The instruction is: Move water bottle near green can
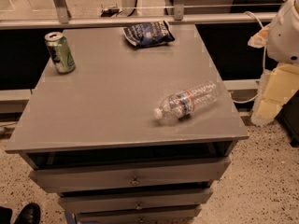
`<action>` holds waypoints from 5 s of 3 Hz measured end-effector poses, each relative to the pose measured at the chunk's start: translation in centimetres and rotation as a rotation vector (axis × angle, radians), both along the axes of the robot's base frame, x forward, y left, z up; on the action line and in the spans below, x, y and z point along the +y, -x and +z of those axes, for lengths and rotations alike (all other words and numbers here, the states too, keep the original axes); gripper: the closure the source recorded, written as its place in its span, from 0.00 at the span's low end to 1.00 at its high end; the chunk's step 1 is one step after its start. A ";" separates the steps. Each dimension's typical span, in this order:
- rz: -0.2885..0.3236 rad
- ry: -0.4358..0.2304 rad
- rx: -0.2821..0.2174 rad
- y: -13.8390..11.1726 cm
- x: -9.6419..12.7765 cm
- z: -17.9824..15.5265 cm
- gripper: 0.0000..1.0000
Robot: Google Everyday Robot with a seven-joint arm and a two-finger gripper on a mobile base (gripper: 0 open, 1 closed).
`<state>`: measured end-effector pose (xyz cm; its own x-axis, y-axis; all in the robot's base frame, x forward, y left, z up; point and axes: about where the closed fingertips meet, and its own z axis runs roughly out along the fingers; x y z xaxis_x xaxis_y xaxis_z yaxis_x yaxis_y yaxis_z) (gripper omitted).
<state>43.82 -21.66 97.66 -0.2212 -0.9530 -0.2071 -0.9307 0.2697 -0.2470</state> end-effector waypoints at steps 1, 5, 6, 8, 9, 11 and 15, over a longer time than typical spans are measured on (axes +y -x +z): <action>0.000 0.000 0.000 0.0 0.0 0.0 0.00; 0.094 -0.239 -0.054 -8.3 2.0 -7.0 0.00; 0.113 -0.315 -0.037 -9.3 2.5 -9.0 0.00; 0.113 -0.416 0.024 -10.9 3.0 -11.7 0.00; 0.104 -0.442 0.051 -11.4 3.1 -12.3 0.00; 0.104 -0.467 0.098 -11.8 3.6 -12.9 0.23; 0.125 -0.440 -0.023 -14.7 2.2 -6.3 1.00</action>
Offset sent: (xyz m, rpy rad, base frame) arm 0.0417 0.0025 -0.0445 0.1127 -0.0412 0.0496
